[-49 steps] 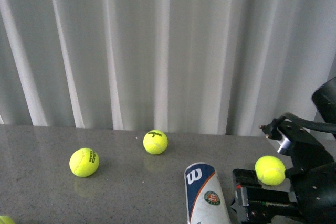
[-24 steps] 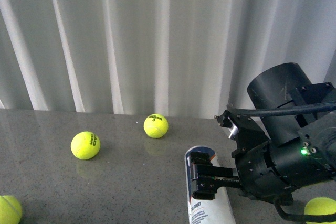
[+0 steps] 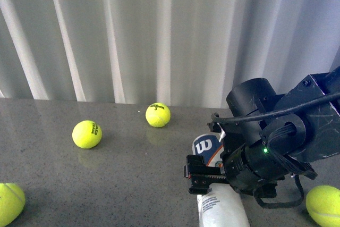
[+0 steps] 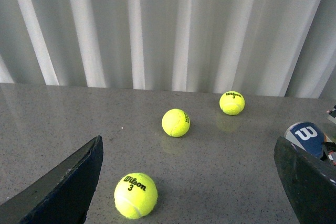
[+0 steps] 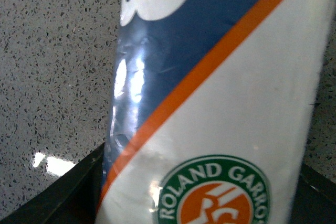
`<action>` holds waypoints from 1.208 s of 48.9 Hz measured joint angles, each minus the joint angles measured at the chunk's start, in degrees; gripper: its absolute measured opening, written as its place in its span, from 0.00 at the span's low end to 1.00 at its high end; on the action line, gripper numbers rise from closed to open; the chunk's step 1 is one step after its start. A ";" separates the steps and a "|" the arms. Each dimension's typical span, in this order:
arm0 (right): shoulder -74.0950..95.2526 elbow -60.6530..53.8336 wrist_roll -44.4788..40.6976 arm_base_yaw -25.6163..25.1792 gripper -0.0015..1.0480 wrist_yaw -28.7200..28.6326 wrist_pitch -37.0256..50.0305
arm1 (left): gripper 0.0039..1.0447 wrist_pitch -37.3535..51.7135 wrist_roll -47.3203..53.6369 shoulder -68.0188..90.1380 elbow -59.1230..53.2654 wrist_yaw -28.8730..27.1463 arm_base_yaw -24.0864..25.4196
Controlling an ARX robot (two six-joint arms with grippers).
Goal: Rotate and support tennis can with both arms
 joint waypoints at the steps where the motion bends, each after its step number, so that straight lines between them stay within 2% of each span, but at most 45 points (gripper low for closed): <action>1: 0.00 0.00 -0.15 0.00 0.79 -0.11 0.00 | 0.94 0.00 0.00 0.00 0.00 0.00 0.00; 7: -0.26 -0.28 -3.32 0.00 0.63 -0.70 0.63 | 0.94 0.00 0.00 0.00 0.00 0.00 0.00; 13: -3.23 -3.96 -10.82 0.09 0.46 -0.35 3.78 | 0.94 0.00 0.00 0.00 0.00 0.00 0.00; 18: -6.91 -8.22 -20.81 0.33 0.37 2.25 8.68 | 0.94 0.00 0.00 0.00 0.00 0.00 0.00; 23: -11.02 -13.57 -36.50 0.42 0.29 1.70 16.06 | 0.94 0.00 0.00 0.00 0.00 0.00 0.00; 32: -15.91 -18.97 -62.10 0.11 0.21 -3.28 20.94 | 0.94 0.00 0.00 0.00 0.00 0.00 0.00; 35: -16.55 -19.58 -68.15 0.00 0.20 -4.09 20.96 | 0.94 0.00 0.00 0.00 0.00 0.00 0.00; 37: -16.79 -20.31 -75.95 -0.15 0.19 -5.11 21.40 | 0.94 0.00 0.00 0.00 0.00 0.00 0.00; 42: -16.37 -21.35 -87.60 -0.33 0.16 -5.20 22.77 | 0.94 0.00 0.00 0.00 0.00 0.00 0.00; 43: -16.06 -21.53 -92.08 -0.33 0.15 -5.31 23.04 | 0.94 0.00 0.00 0.00 0.00 0.00 0.00; 53: -12.55 -20.87 -102.55 0.50 0.12 -5.46 23.06 | 0.94 0.00 0.00 0.00 0.00 0.00 0.00; 59: -9.46 -19.17 -102.44 1.73 0.12 -4.98 23.28 | 0.94 0.00 0.00 0.00 0.00 0.00 0.00</action>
